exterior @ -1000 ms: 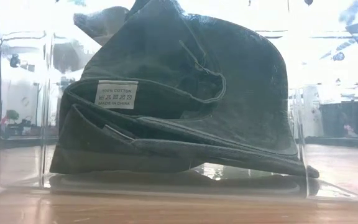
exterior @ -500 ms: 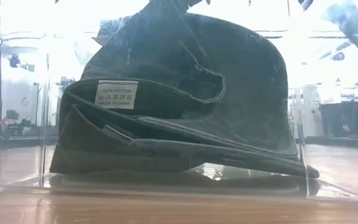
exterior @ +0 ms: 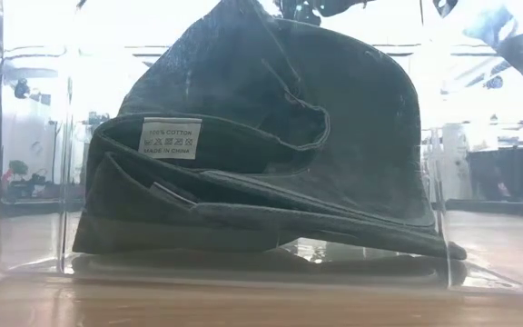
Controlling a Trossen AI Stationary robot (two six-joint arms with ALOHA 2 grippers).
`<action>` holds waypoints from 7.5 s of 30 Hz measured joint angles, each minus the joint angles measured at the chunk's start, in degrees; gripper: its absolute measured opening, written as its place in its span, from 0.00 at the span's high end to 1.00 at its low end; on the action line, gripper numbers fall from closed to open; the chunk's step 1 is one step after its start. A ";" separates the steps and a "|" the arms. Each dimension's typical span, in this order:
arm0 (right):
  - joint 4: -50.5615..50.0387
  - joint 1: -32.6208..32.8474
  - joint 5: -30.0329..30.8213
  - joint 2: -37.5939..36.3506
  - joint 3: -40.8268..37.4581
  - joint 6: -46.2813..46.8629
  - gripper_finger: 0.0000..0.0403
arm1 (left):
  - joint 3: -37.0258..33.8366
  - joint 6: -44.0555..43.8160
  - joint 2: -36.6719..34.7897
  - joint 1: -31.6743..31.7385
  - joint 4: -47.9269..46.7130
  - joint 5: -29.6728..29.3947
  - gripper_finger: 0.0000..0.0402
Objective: Pick & Place hat
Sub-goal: Put the brown cap into the top transparent bin, then return to Home Position
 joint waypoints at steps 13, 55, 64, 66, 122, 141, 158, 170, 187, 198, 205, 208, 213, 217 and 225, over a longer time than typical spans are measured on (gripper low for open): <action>0.55 -0.41 -1.26 0.13 -10.03 3.15 0.97 | -12.92 5.57 -7.34 -3.01 18.21 -0.08 0.65; 9.16 1.23 -1.16 -1.22 -17.62 -11.92 0.50 | -16.05 2.19 -11.80 -2.99 16.60 -0.14 0.65; 4.45 2.92 6.40 -1.15 -14.35 -29.20 0.56 | -16.05 1.47 -11.69 -2.99 15.90 -0.14 0.65; 3.99 2.94 7.41 -0.84 -14.27 -30.30 0.57 | -16.05 1.35 -11.69 -2.99 15.56 -0.16 0.65; 6.18 2.46 1.93 1.10 -21.84 -5.48 0.86 | -16.05 0.74 -11.67 -3.03 13.51 -0.47 0.65; -1.59 7.26 0.49 0.63 -14.80 -15.50 0.68 | -16.07 -0.08 -11.30 -2.96 11.05 -8.49 0.66; -0.01 19.27 -10.45 -2.71 -15.68 -25.54 0.98 | -17.57 1.80 -9.53 -1.04 20.41 -4.45 1.00; 2.14 27.59 -3.40 -15.89 -21.05 -27.70 0.98 | -17.99 12.10 -19.21 -0.42 28.30 -1.38 1.00; 31.70 36.70 7.32 -50.55 -66.84 -23.87 0.98 | -25.75 7.86 -23.01 26.84 35.72 30.02 1.00; 50.81 36.75 8.75 -66.87 -96.76 -22.32 0.98 | -33.13 5.38 -24.42 34.52 35.96 34.49 1.00; 53.00 36.23 13.03 -76.61 -108.98 -24.40 0.98 | -36.59 5.78 -28.40 34.52 35.56 31.91 1.00; 52.94 36.19 12.96 -79.92 -112.93 -23.82 0.98 | -37.71 5.24 -30.98 34.48 33.11 32.20 1.00; 53.47 36.03 12.99 -84.93 -118.45 -24.13 0.98 | -39.77 5.17 -36.07 34.48 31.35 32.27 1.00; 54.61 36.01 12.93 -88.43 -122.52 -24.09 0.98 | -40.43 5.95 -40.66 34.48 29.23 32.36 1.00; 63.15 36.01 12.99 -92.07 -130.79 -24.04 0.98 | -39.82 5.52 -48.84 34.48 18.66 32.44 1.00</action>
